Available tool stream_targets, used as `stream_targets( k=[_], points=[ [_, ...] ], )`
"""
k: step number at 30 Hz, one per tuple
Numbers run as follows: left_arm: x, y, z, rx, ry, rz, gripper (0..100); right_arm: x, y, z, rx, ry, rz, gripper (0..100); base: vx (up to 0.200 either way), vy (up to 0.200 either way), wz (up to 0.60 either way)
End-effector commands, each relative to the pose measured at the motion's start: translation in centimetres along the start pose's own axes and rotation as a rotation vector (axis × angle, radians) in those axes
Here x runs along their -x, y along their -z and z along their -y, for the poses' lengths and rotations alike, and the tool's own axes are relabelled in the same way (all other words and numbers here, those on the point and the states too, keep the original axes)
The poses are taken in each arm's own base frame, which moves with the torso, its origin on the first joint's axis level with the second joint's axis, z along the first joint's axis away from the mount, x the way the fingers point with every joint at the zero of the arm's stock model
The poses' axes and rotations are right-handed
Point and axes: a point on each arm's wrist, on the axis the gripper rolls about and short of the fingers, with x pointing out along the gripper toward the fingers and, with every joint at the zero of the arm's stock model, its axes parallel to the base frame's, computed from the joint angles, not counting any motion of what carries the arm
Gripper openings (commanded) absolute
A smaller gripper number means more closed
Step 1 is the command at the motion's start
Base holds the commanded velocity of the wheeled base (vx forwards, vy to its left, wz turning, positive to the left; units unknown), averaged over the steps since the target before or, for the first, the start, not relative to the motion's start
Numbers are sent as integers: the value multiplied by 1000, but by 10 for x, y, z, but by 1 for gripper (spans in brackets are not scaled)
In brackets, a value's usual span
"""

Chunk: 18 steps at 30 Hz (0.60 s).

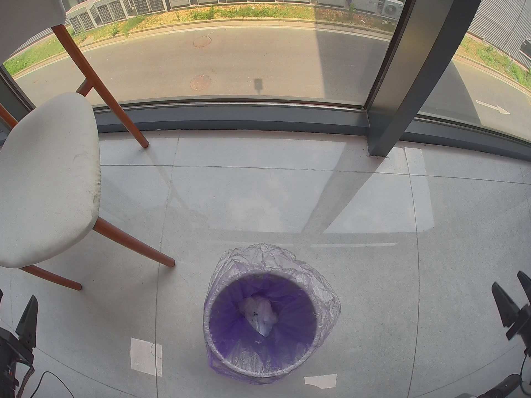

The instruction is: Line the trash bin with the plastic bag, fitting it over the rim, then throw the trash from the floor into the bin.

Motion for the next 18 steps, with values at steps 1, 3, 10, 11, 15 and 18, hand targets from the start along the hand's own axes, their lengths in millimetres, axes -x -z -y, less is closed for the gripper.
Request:
stream_targets(
  k=[1,3,10,11,15,18],
  points=[
    [35,42,-7,35,-37,75,100,54,49,0,143,30,109,100,0,0,0],
    [30,63,-4,11,37,19,100,53,48,1,142,67,104,100,0,0,0],
    [27,70,-2,-19,131,4,100,56,57,4,139,66,55,100,0,0,0],
    [27,71,-1,-41,154,1,100,58,57,4,136,63,78,100,0,0,0],
    [27,71,-1,-60,180,2,100,58,57,4,125,85,89,100,0,0,0],
    [27,71,-1,-61,180,2,100,58,56,5,121,93,100,100,0,0,0]
  ],
)
